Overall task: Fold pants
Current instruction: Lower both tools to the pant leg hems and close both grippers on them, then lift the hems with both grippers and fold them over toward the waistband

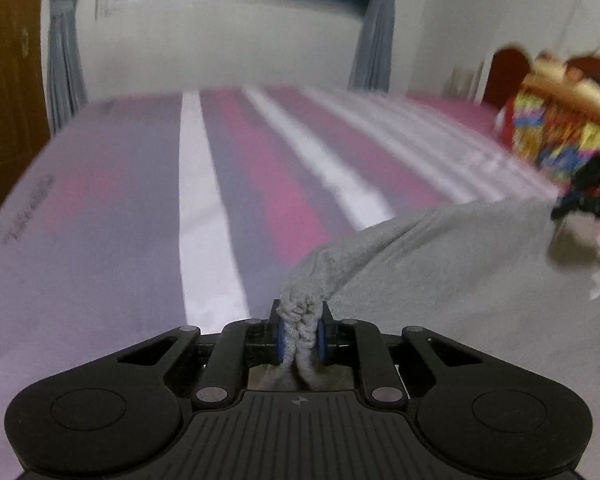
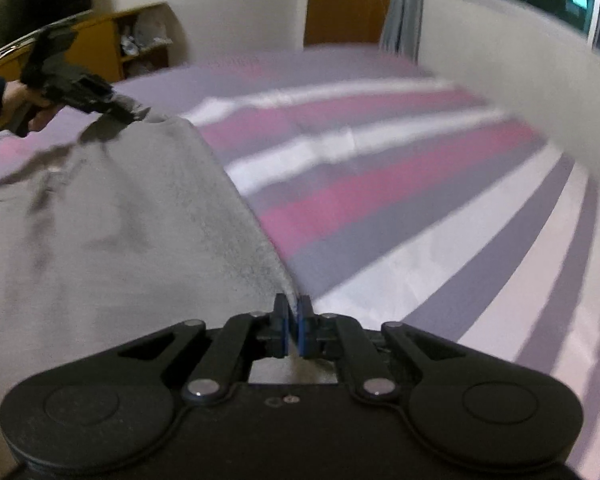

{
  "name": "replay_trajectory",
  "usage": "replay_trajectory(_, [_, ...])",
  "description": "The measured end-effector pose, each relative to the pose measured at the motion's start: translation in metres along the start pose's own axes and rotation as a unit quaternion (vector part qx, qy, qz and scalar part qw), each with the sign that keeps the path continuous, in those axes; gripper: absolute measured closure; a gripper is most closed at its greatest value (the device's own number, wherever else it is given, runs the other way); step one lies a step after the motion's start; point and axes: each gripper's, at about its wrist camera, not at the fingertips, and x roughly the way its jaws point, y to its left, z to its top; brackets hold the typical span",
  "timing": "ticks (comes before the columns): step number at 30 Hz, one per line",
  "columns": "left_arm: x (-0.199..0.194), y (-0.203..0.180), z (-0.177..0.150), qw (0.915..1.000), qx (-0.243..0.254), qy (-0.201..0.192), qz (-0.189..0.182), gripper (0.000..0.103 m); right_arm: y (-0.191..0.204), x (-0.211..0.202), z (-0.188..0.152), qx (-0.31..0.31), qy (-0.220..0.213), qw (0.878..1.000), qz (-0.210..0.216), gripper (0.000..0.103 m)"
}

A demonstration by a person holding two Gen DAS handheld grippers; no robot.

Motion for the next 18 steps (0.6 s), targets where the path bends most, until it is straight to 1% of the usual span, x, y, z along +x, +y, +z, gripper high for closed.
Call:
replay_trajectory(3, [-0.051,-0.021,-0.006,0.9995,0.012,-0.028,-0.006,0.088,0.042,-0.053,-0.004,-0.019,-0.023,0.999,-0.026,0.099])
replay_trajectory(4, [-0.066,-0.029,-0.01,0.9993,0.016,-0.033,-0.006,0.088,0.055,-0.061,-0.004,-0.022,-0.026,0.999,-0.033,0.099])
replay_trajectory(5, [-0.082,-0.038,-0.018,0.999,0.025,-0.038,-0.005,0.088,0.074,-0.077,-0.012,-0.026,-0.028,0.998,-0.039,0.099])
replay_trajectory(7, [-0.11,-0.054,-0.038,0.9987,0.029,-0.042,-0.006,0.088,0.106,-0.095,-0.028,-0.028,-0.03,0.998,-0.049,0.099])
replay_trajectory(9, [-0.128,-0.07,-0.068,0.999,0.036,-0.026,-0.001,0.088,0.14,-0.109,-0.059,0.002,-0.035,0.998,-0.05,0.098])
replay_trajectory(10, [-0.132,-0.078,-0.087,0.9993,0.035,-0.013,0.005,0.088,0.152,-0.109,-0.071,0.014,-0.036,0.998,-0.051,0.098])
replay_trajectory(11, [-0.13,-0.083,-0.101,0.9996,0.027,0.0,0.008,0.088,0.167,-0.106,-0.088,0.038,-0.037,0.997,-0.051,0.098])
replay_trajectory(12, [-0.128,-0.089,-0.119,0.9995,0.022,0.021,0.01,0.088,0.179,-0.097,-0.104,0.062,-0.033,0.996,-0.055,0.097])
replay_trajectory(13, [-0.124,-0.094,-0.134,0.9988,0.023,0.038,0.02,0.088,0.187,-0.085,-0.118,0.088,-0.024,0.994,-0.065,0.093])
replay_trajectory(14, [-0.123,-0.097,-0.148,0.9983,0.011,0.046,0.034,0.086,0.19,-0.072,-0.128,0.116,-0.015,0.99,-0.075,0.084])
replay_trajectory(15, [-0.127,-0.098,-0.155,0.9983,-0.005,0.042,0.04,0.084,0.192,-0.061,-0.137,0.15,-0.003,0.985,-0.087,0.079])
replay_trajectory(16, [-0.133,-0.099,-0.161,0.9981,-0.019,0.035,0.047,0.082,0.193,-0.058,-0.143,0.173,0.002,0.98,-0.099,0.074])
replay_trajectory(17, [-0.144,-0.101,-0.166,0.997,-0.032,0.032,0.063,0.073,0.195,-0.062,-0.147,0.193,-0.006,0.975,-0.113,0.069])
replay_trajectory(18, [-0.152,-0.102,-0.169,0.9961,-0.041,0.03,0.072,0.058,0.197,-0.07,-0.149,0.212,-0.025,0.97,-0.12,0.064])
